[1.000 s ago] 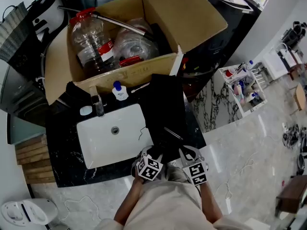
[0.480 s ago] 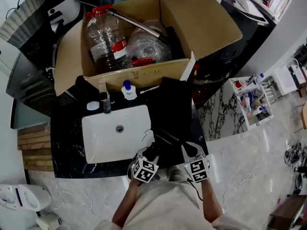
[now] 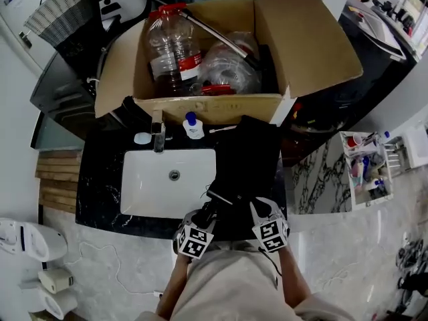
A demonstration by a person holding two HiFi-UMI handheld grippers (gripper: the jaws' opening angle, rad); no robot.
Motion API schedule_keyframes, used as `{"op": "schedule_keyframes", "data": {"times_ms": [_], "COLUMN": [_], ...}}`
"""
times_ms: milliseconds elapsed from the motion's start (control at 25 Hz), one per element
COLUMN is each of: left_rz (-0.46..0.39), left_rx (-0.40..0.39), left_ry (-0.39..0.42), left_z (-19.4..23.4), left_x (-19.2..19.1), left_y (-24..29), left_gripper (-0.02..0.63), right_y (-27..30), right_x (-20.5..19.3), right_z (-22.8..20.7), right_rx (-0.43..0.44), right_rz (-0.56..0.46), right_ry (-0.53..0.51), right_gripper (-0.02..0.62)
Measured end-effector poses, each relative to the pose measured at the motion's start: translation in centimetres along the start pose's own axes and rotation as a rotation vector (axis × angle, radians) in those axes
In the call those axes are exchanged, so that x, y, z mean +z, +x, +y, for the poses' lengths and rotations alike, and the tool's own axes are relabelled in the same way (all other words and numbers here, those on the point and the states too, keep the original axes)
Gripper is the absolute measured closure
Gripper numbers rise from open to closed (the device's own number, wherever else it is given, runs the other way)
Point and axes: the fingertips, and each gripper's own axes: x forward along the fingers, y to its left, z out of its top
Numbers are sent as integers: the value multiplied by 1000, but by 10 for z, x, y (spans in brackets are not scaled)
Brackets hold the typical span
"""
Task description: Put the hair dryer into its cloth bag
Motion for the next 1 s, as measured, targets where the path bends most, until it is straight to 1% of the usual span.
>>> {"op": "schedule_keyframes", "data": {"times_ms": [200,400,560,800,1000], "left_rz": [15,21,20,21,26], "left_rx": [54,99,128,155,157], "left_ry": [-58,-104,-136,-165,-168], "left_z": [-2,-4,-6,-8,-10], "left_x": [0,-2,-2,0,-3], "left_y": [0,1,-1,-4,-3], "left_gripper": [420,420,420,420,420], "right_y": [19,35,45,56,63], "right_x": [-14,-30,-38,-48,-57], "right_z": [-7,-10,-10,-14,-15], "right_rx": [67,135,185,213,209], "right_rz": [50,97,123,162,217], "right_ry": [-107,-181,-220,-279,-335], "right_gripper": [575,553,546,545,548]}}
